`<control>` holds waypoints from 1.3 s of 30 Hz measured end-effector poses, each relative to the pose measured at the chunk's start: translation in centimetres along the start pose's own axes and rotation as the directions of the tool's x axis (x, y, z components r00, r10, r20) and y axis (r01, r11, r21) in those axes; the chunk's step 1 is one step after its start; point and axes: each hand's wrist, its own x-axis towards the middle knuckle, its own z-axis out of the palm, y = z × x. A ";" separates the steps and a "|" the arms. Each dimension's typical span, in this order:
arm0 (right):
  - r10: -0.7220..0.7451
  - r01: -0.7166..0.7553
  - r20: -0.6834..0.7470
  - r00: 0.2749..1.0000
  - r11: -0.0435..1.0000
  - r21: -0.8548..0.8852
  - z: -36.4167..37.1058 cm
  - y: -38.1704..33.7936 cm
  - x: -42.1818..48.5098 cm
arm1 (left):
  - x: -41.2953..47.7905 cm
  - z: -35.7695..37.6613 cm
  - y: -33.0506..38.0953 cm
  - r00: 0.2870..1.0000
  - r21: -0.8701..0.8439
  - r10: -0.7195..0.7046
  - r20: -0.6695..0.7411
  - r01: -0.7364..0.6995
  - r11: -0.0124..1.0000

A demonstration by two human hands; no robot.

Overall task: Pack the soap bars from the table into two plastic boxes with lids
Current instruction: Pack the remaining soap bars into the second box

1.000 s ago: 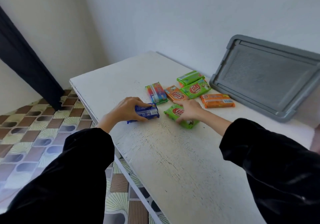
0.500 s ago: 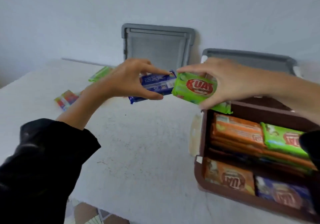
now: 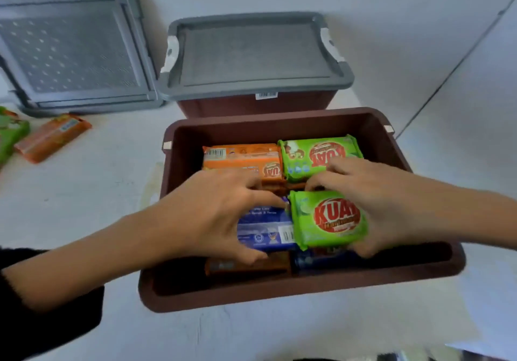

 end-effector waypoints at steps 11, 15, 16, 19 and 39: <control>-0.035 0.056 0.161 0.986 0.991 -0.125 3.8 -0.7 2.5 | 1.7 4.0 1.3 0.903 0.089 -0.123 0.411 0.095 0.992; -0.071 0.100 0.180 0.981 0.982 -0.160 4.2 -1.4 2.9 | 1.5 4.5 1.7 0.885 0.148 -0.120 0.449 0.059 0.987; -0.079 0.111 0.184 0.980 0.979 -0.169 4.2 -1.3 3.0 | 1.4 4.6 1.7 0.886 0.159 -0.116 0.449 0.049 0.986; -0.100 0.136 0.211 0.972 0.977 -0.163 4.0 -0.9 3.1 | 1.7 4.7 1.7 0.870 0.193 -0.117 0.479 0.026 0.981; -0.111 0.112 0.037 0.993 0.993 -0.034 -0.2 -1.6 2.6 | 1.5 0.8 0.2 0.973 -0.117 -0.095 0.211 0.121 0.986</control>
